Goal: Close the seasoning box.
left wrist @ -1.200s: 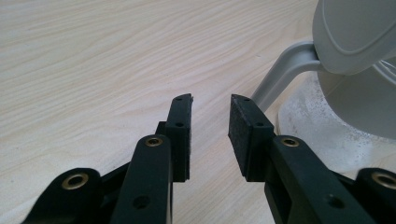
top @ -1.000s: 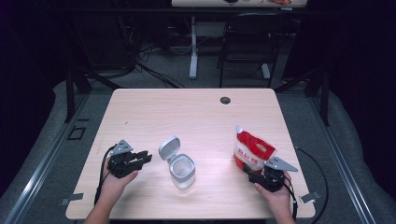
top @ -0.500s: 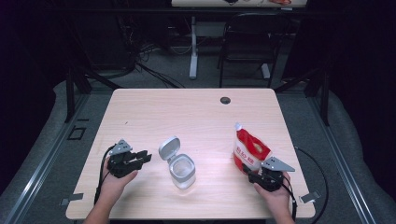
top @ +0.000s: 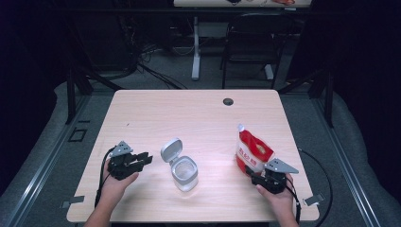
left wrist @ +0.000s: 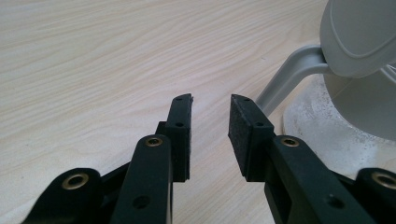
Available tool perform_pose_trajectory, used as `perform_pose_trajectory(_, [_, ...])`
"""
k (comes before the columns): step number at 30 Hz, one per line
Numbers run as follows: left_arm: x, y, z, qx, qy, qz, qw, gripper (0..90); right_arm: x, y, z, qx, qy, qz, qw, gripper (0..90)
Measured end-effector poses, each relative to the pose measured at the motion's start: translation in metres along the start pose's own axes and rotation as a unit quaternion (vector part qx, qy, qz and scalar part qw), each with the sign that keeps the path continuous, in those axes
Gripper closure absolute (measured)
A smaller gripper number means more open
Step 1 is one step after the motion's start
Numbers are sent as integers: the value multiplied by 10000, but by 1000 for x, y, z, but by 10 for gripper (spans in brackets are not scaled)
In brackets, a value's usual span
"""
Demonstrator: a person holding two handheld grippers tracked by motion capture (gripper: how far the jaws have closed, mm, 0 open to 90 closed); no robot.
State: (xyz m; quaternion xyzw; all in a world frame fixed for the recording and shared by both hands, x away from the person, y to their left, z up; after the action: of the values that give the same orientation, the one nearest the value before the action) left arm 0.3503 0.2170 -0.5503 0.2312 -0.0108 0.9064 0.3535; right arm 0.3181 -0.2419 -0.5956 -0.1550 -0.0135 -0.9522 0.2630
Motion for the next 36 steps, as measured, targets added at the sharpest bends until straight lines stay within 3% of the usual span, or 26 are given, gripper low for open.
perform_pose_trajectory(4, [0, -1, -1, -3, -27, 1, 10000, 702, -2, -1, 0, 36, 189, -47, 9998, 443])
perform_pose_trajectory(10, [-2, 0, -2, 11, -51, -2, 10000, 702, -6, -1, 1, -59, 226, -62, 9997, 473])
perform_pose_trajectory(21, [-1, -1, -3, 24, -54, 17, 10000, 702, -5, -1, 3, 75, 142, 36, 9999, 506])
perform_pose_trajectory(31, [0, -2, -2, 24, -39, 18, 10000, 702, -5, -3, 4, 129, 127, -31, 9998, 516])
perform_pose_trajectory(36, [1, -3, -2, 25, -14, 21, 10000, 702, -3, -4, 6, 274, 26, -53, 9996, 518])
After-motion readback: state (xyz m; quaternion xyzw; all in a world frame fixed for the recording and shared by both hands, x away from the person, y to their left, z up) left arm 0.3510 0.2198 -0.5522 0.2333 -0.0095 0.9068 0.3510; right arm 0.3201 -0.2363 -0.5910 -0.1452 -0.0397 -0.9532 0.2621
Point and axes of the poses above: each handheld gripper's, and its own axes: x roughly backward along the jaws, z roughly out of its top, y roughly to its right, the point moved 3 cm from there along -x, roughly forward along the jaws, and after that the axes turned 10 degrees about y, right-handed, at the moved point
